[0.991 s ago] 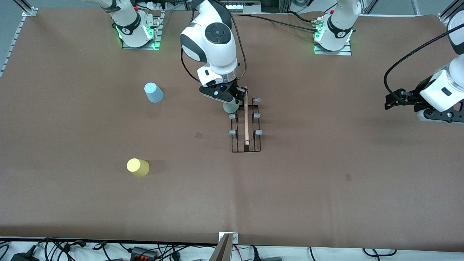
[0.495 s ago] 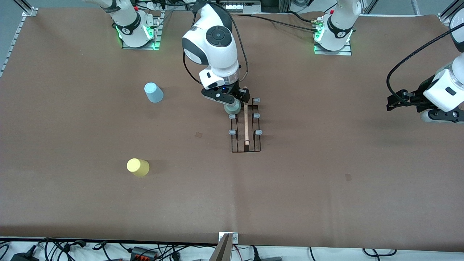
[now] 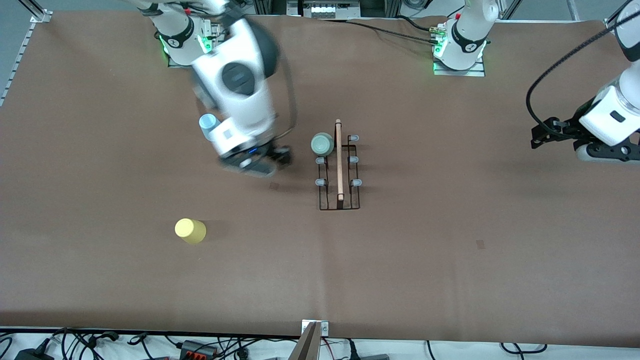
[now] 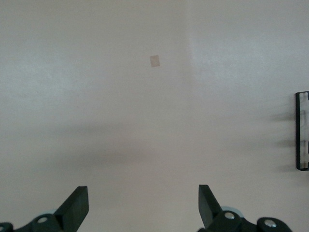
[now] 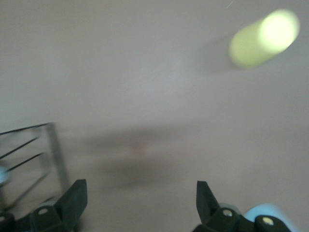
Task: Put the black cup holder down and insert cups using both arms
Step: 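Move the right gripper to the yellow cup and grasp it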
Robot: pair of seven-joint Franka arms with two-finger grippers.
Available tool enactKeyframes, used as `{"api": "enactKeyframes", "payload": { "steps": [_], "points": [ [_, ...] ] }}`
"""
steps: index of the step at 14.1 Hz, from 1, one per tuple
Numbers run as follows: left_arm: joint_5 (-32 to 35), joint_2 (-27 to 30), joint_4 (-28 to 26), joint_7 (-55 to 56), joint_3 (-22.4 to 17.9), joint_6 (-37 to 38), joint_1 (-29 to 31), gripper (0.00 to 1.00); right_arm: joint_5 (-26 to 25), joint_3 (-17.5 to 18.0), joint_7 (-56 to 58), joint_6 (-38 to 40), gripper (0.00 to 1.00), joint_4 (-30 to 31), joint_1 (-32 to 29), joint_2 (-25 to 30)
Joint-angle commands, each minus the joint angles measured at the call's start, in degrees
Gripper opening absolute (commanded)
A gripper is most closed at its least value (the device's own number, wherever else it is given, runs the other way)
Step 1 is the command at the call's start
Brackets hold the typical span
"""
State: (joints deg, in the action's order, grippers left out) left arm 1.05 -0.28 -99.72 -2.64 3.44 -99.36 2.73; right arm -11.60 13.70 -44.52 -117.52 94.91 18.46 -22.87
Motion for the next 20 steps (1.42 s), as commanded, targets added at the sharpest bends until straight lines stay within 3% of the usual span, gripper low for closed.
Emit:
{"api": "enactKeyframes", "payload": {
  "steps": [1, 8, 12, 18, 19, 20],
  "points": [
    [0.8, 4.94, -5.49, 0.44, -3.61, -2.42, -5.45, 1.0, -0.44, -0.51, 16.51, 0.28, 1.0, 1.24, -7.89, -0.24],
    [0.88, 3.27, -3.29, 0.44, -2.92, -1.54, -4.93, 1.0, 0.52, -5.35, 38.18, -14.47, 1.0, 1.16, -15.38, -8.76],
    [0.88, 3.09, -3.2, 0.44, -2.91, -1.01, -4.84, 1.0, 0.61, -5.97, 38.81, -22.12, 1.0, 1.16, -15.56, -12.98],
    [0.8, 2.65, -3.11, 0.35, -2.83, -0.93, -4.84, 1.0, 0.52, -6.14, 38.81, -26.44, 1.0, 1.16, -15.56, -16.15],
    [0.8, 2.74, -3.11, 0.35, -2.83, -0.75, -4.84, 1.0, 0.44, -6.58, 38.9, -26.79, 0.98, 1.16, -15.48, -16.5],
    [0.8, 2.74, -3.11, 0.35, -2.83, -0.75, -4.76, 1.0, 0.43, -6.67, 38.99, -26.71, 0.78, 1.16, -15.48, -16.6]
  ]
}}
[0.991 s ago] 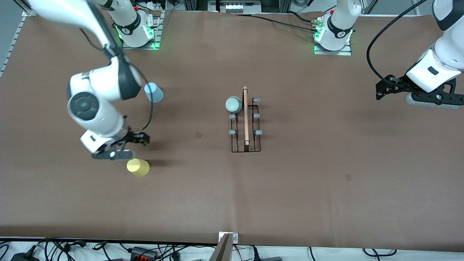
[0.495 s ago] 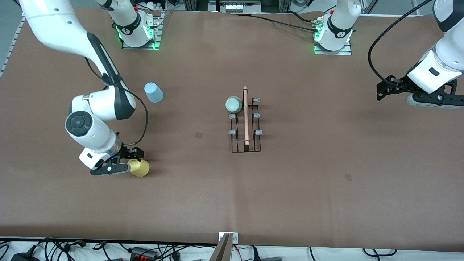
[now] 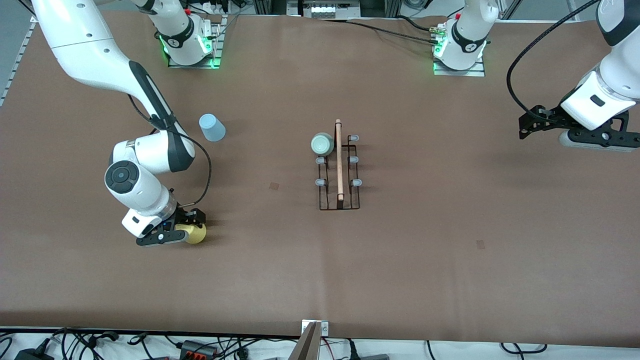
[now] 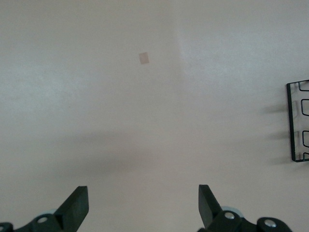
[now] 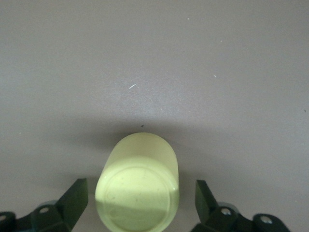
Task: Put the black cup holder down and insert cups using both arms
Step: 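Carry the yellow cup with the right gripper over the wire holder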
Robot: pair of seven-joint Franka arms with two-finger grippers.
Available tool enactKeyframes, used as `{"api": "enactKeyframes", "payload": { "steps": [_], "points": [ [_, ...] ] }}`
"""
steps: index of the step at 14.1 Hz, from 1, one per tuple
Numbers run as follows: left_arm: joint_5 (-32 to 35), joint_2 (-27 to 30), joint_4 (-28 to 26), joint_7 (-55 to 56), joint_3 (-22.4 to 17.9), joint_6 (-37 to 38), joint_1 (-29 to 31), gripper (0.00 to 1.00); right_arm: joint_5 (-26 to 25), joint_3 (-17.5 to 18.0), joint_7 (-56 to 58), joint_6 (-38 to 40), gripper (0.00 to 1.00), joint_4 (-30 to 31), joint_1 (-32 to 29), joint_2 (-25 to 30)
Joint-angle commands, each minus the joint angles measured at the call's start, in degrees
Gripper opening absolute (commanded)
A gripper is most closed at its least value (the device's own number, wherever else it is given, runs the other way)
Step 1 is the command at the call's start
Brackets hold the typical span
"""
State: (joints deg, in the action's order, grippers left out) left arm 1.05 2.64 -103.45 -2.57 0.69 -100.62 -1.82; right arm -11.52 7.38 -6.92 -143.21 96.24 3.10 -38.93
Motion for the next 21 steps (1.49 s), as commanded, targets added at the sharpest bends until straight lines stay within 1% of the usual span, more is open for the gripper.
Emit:
{"api": "enactKeyframes", "payload": {
  "steps": [1, 2, 3, 4, 5, 8, 10, 11, 13, 14, 15, 17, 18, 21],
  "points": [
    [0.8, -0.27, 0.61, 0.28, -0.08, 0.52, -0.2, 1.0, 0.36, -0.35, 1.73, -0.85, 0.53, -0.17, -0.11, -0.45],
    [0.8, -0.35, 0.61, 0.28, -0.08, 0.43, -0.2, 1.0, 0.36, -0.35, 1.9, -0.67, 0.33, -0.17, -0.03, -0.36],
    [0.8, -0.35, 0.61, 0.28, -0.08, 0.43, -0.2, 1.0, 0.36, -0.35, 1.82, 0.02, 0.16, -0.17, 0.06, -0.01],
    [0.71, -0.35, 0.61, 0.37, -0.08, 0.43, -0.28, 1.0, 0.36, -0.26, 1.47, 1.77, 0.04, -0.26, 0.5, 1.04],
    [0.71, -0.44, 0.61, 0.37, -0.08, 0.43, -0.29, 1.0, 0.36, -0.26, 0.94, 4.66, 0.0, -0.52, 1.37, 2.96],
    [0.62, -0.44, 0.61, 0.37, -0.08, 0.34, -0.29, 1.0, 0.62, -0.09, -4.48, 15.9, 0.0, -2.8, 6.28, 9.29],
    [0.62, -0.44, 0.61, 0.37, -0.08, 0.43, -0.29, 1.0, 2.28, 0.0, -12.81, 21.97, 0.0, -5.78, 10.85, 11.76],
    [0.62, -0.44, 0.61, 0.28, -0.08, 0.43, -0.29, 1.0, 3.69, 0.0, -16.86, 24.09, 0.0, -7.89, 13.4, 12.12],
    [0.62, -0.44, 0.61, 0.28, -0.08, 0.34, -0.37, 1.0, 5.19, -0.35, -27.31, 24.91, 0.0, -10.89, 21.03, 11.42],
    [0.62, -0.44, 0.61, 0.37, -0.08, 0.43, -0.46, 1.0, 5.02, -0.35, -33.19, 24.12, 0.0, -12.46, 24.11, 9.94],
    [0.62, -0.44, 0.61, 0.37, -0.08, 0.43, -0.55, 1.0, 4.85, -0.35, -36.56, 23.77, 0.0, -15.09, 26.41, 8.01],
    [0.62, -0.44, 0.61, 0.37, -0.08, 0.34, -0.55, 1.0, 4.67, -0.44, -38.61, 24.11, 0.0, -20.98, 30.28, 3.53],
    [0.62, -0.44, 0.61, 0.37, -0.08, 0.43, -0.55, 1.0, 4.67, -0.44, -38.7, 24.11, 0.0, -22.48, 31.69, 2.38],
    [0.62, -0.44, 0.61, 0.37, -0.08, 0.43, -0.55, 1.0, 4.67, -0.35, -38.7, 22.54, 0.01, -22.94, 33.2, 1.14]
  ]
}}
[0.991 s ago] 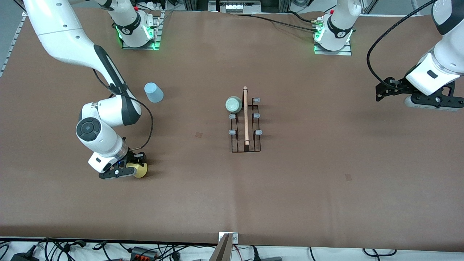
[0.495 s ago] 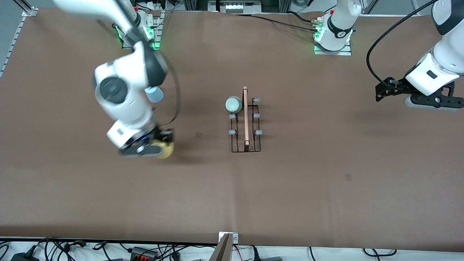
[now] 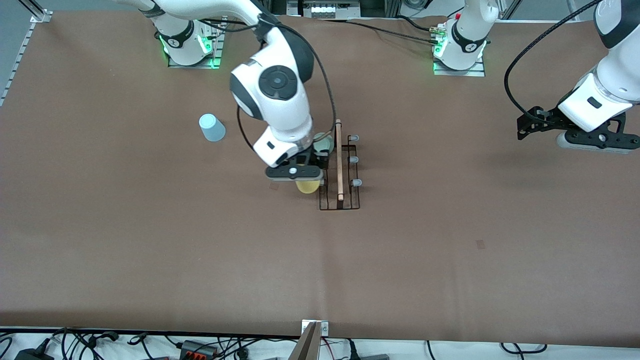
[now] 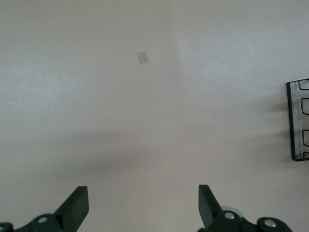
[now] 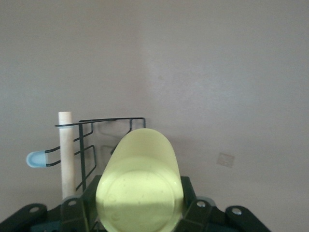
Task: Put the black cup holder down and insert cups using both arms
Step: 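Carry the yellow cup with the right gripper over the wire holder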
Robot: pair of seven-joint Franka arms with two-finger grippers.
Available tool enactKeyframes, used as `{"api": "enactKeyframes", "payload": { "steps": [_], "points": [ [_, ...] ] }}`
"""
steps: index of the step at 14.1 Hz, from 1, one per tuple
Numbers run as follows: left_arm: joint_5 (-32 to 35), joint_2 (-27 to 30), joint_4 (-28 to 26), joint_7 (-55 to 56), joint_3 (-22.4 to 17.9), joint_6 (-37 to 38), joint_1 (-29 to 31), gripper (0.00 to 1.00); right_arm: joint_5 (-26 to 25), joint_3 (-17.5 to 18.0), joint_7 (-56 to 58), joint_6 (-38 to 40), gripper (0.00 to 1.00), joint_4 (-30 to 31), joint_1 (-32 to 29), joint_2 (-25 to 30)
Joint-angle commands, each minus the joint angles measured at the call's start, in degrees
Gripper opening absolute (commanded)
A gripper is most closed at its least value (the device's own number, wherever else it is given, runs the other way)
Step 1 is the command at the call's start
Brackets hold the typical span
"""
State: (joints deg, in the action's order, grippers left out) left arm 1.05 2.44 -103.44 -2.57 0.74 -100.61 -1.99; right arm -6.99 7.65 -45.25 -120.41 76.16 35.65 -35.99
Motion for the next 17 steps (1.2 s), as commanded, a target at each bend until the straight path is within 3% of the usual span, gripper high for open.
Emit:
{"api": "enactKeyframes", "payload": {
  "steps": [1, 5, 6, 7, 8, 9, 10, 12, 13, 17],
  "points": [
    [0.62, -0.24, 0.61, 0.37, -0.13, 0.42, -0.47, 1.0, 0.13, -0.62, -0.37, -1.31, 0.02, -2.86, 0.91, -2.41],
    [0.62, -0.24, 0.61, 0.28, -0.13, 0.33, -0.47, 1.0, 0.13, -0.62, -0.37, -3.43, 0.07, -2.77, 2.05, -4.61],
    [0.62, -0.24, 0.61, 0.37, -0.13, 0.42, -0.47, 1.0, 0.13, -0.62, -0.28, -3.43, 0.16, -2.77, 2.31, -4.96],
    [0.62, -0.24, 0.61, 0.37, -0.13, 0.33, -0.47, 1.0, 0.13, -0.62, -0.37, -3.52, 0.28, -2.77, 2.4, -5.4],
    [0.62, -0.24, 0.61, 0.37, -0.13, 0.42, -0.47, 1.0, 0.13, -0.62, -0.37, -3.78, 0.62, -2.69, 2.49, -5.58],
    [0.62, -0.24, 0.61, 0.37, -0.13, 0.33, -0.47, 1.0, 0.04, -0.62, -0.37, -4.13, 0.77, -2.51, 2.66, -5.76],
    [0.62, -0.24, 0.61, 0.28, -0.13, 0.42, -0.47, 1.0, 0.04, -0.62, -0.37, -4.13, 0.84, -2.51, 2.84, -5.93],
    [0.62, -0.24, 0.61, 0.37, -0.13, 0.33, -0.47, 1.0, -0.04, -0.62, -0.46, -4.22, 0.88, -2.42, 2.84, -6.2],
    [0.62, -0.24, 0.61, 0.37, -0.13, 0.33, -0.47, 1.0, -0.05, -0.62, -0.46, -4.31, 1.0, -2.42, 2.93, -6.2],
    [0.62, -0.24, 0.61, 0.37, -0.13, 0.42, -0.47, 1.0, -0.57, -2.03, 0.86, -3.44, 1.0, -2.42, 2.06, -4.98]
  ]
}}
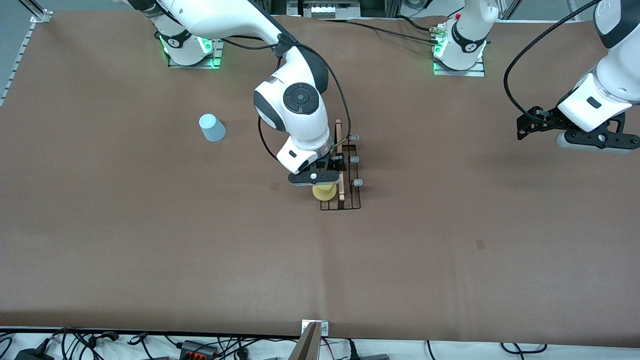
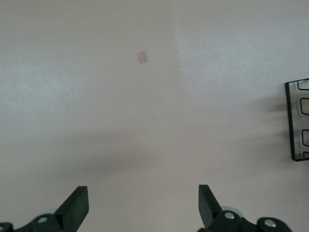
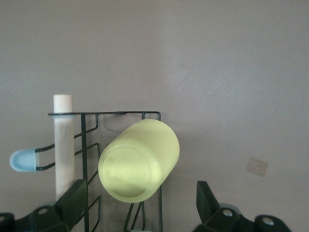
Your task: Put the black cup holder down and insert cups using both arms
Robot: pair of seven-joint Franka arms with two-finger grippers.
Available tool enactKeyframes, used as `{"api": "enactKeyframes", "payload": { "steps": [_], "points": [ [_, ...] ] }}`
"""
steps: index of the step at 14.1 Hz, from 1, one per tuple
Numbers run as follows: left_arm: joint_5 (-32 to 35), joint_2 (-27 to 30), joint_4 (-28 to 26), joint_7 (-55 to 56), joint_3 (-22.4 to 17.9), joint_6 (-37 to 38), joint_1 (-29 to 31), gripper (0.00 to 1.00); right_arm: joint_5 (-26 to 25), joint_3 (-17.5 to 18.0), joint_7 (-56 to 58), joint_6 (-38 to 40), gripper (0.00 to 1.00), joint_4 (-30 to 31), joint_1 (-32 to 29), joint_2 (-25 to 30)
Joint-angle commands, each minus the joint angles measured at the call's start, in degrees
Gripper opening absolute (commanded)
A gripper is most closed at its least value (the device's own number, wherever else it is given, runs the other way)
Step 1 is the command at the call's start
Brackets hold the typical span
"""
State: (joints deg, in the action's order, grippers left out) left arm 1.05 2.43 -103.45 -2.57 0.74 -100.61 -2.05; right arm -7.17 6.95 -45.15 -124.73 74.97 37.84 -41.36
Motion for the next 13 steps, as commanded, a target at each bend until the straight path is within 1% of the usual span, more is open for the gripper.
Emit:
{"api": "enactKeyframes", "payload": {
  "steps": [1, 3, 5, 7, 11, 13],
  "points": [
    [0.62, -0.23, 0.61, 0.28, -0.12, 0.33, -0.41, 1.0, -0.48, -1.33, 0.94, 1.32, 1.0, -0.79, -1.62, 1.88],
    [0.62, -0.23, 0.61, 0.37, -0.12, 0.33, -0.5, 1.0, -0.22, -1.24, 0.94, 1.94, 1.0, 4.63, -5.4, 7.93],
    [0.62, -0.23, 0.61, 0.37, -0.12, 0.42, -0.59, 1.0, -0.13, -0.98, 2.07, 2.73, 1.0, 10.7, -11.62, 14.78],
    [0.62, -0.23, 0.61, 0.37, -0.12, 0.42, -0.59, 1.0, 0.05, -0.71, 6.54, 5.88, 1.0, 15.37, -17.51, 20.5],
    [0.62, -0.23, 0.61, 0.37, -0.12, 0.33, -0.59, 1.0, 0.57, -0.63, 25.24, 15.46, 1.0, 15.91, -32.27, 27.63],
    [0.62, -0.23, 0.61, 0.37, -0.12, 0.33, -0.59, 1.0, 3.11, -0.71, 31.76, 19.24, 1.0, 15.47, -39.04, 30.8]
  ]
}}
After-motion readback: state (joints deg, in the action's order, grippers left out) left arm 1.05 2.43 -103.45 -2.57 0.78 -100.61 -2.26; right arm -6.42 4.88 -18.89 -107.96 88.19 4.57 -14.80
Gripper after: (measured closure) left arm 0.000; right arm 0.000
